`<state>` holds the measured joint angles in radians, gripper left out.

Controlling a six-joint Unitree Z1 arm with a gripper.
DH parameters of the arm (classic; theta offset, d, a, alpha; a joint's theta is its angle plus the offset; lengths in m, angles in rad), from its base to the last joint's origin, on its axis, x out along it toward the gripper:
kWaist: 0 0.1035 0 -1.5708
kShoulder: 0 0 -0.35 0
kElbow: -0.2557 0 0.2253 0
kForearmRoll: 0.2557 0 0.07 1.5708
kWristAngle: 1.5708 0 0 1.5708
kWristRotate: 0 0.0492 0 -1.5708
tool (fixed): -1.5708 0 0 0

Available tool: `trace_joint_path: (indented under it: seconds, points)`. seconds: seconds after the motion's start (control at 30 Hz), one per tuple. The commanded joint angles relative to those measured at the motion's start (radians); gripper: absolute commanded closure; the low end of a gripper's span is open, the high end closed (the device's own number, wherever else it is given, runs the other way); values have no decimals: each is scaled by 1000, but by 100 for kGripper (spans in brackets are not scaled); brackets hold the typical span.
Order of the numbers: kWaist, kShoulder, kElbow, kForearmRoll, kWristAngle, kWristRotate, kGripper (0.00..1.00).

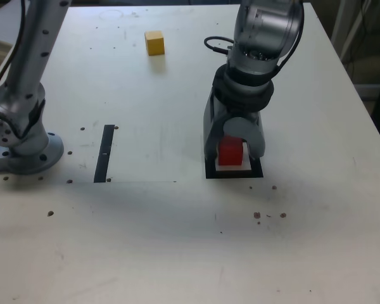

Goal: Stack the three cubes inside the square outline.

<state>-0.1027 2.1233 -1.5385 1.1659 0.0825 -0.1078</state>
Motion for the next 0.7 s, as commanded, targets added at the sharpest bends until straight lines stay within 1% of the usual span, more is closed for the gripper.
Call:
trace_joint_path:
  seconds: [0.0, 0.1, 0.2, 0.27, 0.43, 0.6, 0.67]
  points:
    - [1, -7, 3, 9, 1, -2, 1]
    - [3, -17, 3, 24, 3, -5, 1]
    - [10, -33, 3, 56, 9, -5, 1]
    - [24, -60, 6, 94, 14, 7, 1]
    - [61, -111, 11, 147, 18, 50, 1]
    - [140, -167, 25, 185, 25, 124, 1]
    - [214, -201, 31, 186, 41, 183, 1]
